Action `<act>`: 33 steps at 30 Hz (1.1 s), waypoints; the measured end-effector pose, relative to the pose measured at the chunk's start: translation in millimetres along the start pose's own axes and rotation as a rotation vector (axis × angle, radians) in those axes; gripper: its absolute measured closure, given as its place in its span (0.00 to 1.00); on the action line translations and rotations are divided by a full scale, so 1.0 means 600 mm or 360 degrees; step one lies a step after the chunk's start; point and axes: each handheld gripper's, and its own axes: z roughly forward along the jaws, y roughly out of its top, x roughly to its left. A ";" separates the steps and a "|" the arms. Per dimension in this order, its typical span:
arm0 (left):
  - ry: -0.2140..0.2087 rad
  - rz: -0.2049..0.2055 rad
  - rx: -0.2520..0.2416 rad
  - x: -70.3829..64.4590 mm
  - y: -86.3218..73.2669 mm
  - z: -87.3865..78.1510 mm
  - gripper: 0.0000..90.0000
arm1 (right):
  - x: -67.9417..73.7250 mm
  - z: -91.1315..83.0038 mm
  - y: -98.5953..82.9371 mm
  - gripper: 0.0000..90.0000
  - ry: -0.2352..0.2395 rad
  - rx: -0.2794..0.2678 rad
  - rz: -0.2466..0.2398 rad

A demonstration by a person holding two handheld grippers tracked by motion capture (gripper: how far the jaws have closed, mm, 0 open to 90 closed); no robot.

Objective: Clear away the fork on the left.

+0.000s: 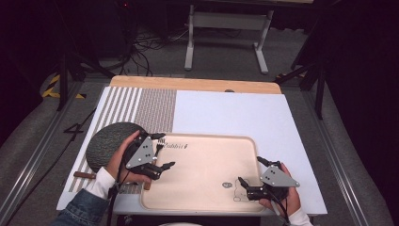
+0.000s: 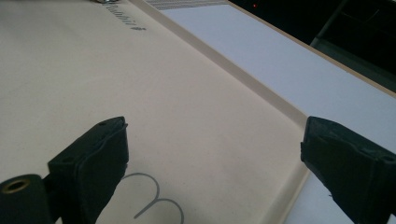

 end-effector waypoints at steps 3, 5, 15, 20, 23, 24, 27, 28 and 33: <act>0.0007 0.0000 -0.0016 0.004 -0.006 -0.014 0.11 | 0.000 0.001 0.000 0.09 0.0000 0.0004 0.0002; -0.0010 -0.0003 -0.0056 0.007 -0.013 -0.027 0.11 | 0.000 0.001 -0.001 0.09 0.0003 0.0009 0.0000; 0.0128 -0.0063 -0.0020 0.018 -0.049 -0.071 0.08 | 0.002 0.003 -0.003 0.09 0.0014 0.0025 -0.0006; 0.0159 -0.0114 -0.0003 0.016 -0.067 -0.087 0.07 | 0.002 0.004 -0.003 0.09 0.0019 0.0028 -0.0010; 0.0202 -0.0129 0.0016 0.011 -0.075 -0.097 0.06 | 0.001 0.002 -0.004 0.09 0.0012 0.0024 -0.0001; 0.0208 -0.0142 0.0011 0.008 -0.078 -0.100 0.06 | 0.001 0.002 -0.005 0.09 0.0009 0.0024 -0.0002; 0.0221 -0.0171 0.0021 0.001 -0.089 -0.106 0.06 | -0.001 0.002 -0.006 0.09 0.0004 0.0026 0.0006; 0.0229 -0.0174 0.0021 -0.001 -0.094 -0.108 0.06 | -0.001 0.002 -0.006 0.09 0.0003 0.0027 0.0005; 0.0245 -0.0224 0.0024 -0.011 -0.110 -0.113 0.07 | -0.001 0.001 -0.006 0.09 0.0000 0.0021 0.0003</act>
